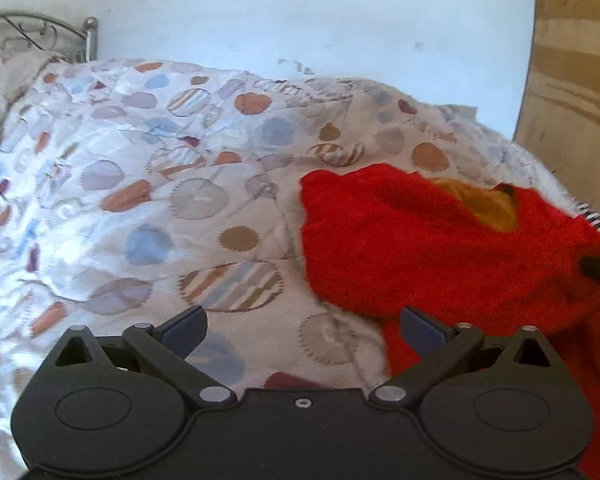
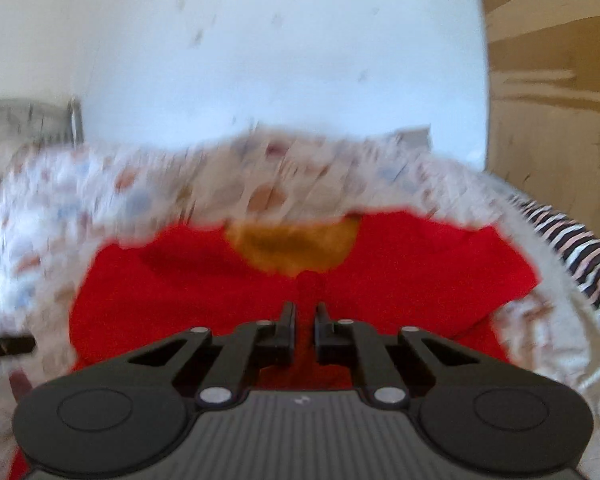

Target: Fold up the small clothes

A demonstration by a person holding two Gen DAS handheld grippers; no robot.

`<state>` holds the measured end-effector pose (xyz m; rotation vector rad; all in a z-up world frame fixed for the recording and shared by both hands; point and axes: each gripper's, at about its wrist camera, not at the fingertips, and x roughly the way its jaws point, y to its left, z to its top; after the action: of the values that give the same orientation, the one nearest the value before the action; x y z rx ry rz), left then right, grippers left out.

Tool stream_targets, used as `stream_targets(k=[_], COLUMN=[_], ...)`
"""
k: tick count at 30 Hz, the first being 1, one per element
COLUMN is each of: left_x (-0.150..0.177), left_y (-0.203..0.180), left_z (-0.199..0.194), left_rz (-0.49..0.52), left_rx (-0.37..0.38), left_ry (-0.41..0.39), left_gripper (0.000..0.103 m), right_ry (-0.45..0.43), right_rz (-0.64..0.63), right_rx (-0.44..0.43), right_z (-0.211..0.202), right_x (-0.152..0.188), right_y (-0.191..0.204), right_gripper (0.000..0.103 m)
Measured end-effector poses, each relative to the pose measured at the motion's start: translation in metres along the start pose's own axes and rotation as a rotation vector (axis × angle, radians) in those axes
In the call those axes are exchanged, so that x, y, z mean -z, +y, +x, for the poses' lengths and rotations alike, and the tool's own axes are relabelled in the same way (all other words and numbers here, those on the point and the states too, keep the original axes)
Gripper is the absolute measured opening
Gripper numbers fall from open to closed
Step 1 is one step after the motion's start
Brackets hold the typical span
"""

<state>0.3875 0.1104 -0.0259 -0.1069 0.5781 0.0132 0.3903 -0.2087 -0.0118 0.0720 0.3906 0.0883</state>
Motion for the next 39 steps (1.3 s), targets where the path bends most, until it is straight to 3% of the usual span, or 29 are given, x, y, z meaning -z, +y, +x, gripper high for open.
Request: stream_targets(k=[4, 7, 9, 10, 11, 13, 17, 23, 26, 27, 28, 30, 33, 37, 39], left_x=[-0.007, -0.014, -0.018, -0.022, -0.025, -0.032, -0.045, -0.056, -0.063, -0.066, -0.069, -0.075, -0.089, -0.106, -0.103], left_y=[-0.002, -0.003, -0.004, -0.004, -0.004, -0.003, 0.005, 0.017, 0.014, 0.012, 0.010, 0.004, 0.000, 0.022, 0.025], left_z=[0.013, 0.027, 0.038, 0.045, 0.050, 0.063, 0.095, 0.129, 0.134, 0.136, 0.137, 0.133, 0.120, 0.130, 0.140], left_rz=[-0.035, -0.023, -0.006, 0.004, 0.012, 0.034, 0.033, -0.056, -0.073, -0.083, -0.088, -0.082, -0.093, -0.237, -0.229], left_rx=[0.082, 0.105, 0.114, 0.130, 0.144, 0.165, 0.206, 0.244, 0.242, 0.260, 0.270, 0.224, 0.120, 0.134, 0.137], left_ry=[-0.019, -0.040, -0.041, -0.047, -0.054, -0.064, -0.042, 0.016, 0.020, 0.030, 0.048, 0.052, 0.066, 0.165, 0.190], left_gripper=[0.102, 0.102, 0.102, 0.102, 0.102, 0.102, 0.102, 0.095, 0.071, 0.041, 0.023, 0.017, 0.015, 0.015, 0.016], right_ry=[-0.110, -0.067, 0.017, 0.033, 0.030, 0.001, -0.034, 0.015, 0.037, 0.046, 0.053, 0.060, 0.052, 0.084, 0.125], right_rz=[0.072, 0.097, 0.111, 0.124, 0.139, 0.173, 0.192, 0.198, 0.195, 0.193, 0.192, 0.188, 0.151, 0.042, 0.025], right_rx=[0.048, 0.072, 0.052, 0.047, 0.055, 0.055, 0.037, -0.004, -0.012, -0.012, -0.012, -0.015, -0.014, -0.044, -0.041], right_z=[-0.023, -0.030, -0.027, -0.028, -0.031, -0.036, -0.042, -0.027, -0.021, -0.019, -0.019, -0.019, -0.022, -0.014, -0.005], right_x=[0.002, 0.015, 0.028, 0.033, 0.037, 0.035, 0.033, 0.037, 0.039, 0.040, 0.041, 0.042, 0.037, 0.034, 0.035], right_y=[-0.027, -0.038, -0.043, -0.045, -0.047, -0.054, -0.063, -0.063, -0.061, -0.061, -0.060, -0.059, -0.052, -0.032, -0.027], right_gripper=[0.010, 0.011, 0.019, 0.032, 0.056, 0.078, 0.091, 0.093, 0.093, 0.093, 0.093, 0.094, 0.096, 0.099, 0.099])
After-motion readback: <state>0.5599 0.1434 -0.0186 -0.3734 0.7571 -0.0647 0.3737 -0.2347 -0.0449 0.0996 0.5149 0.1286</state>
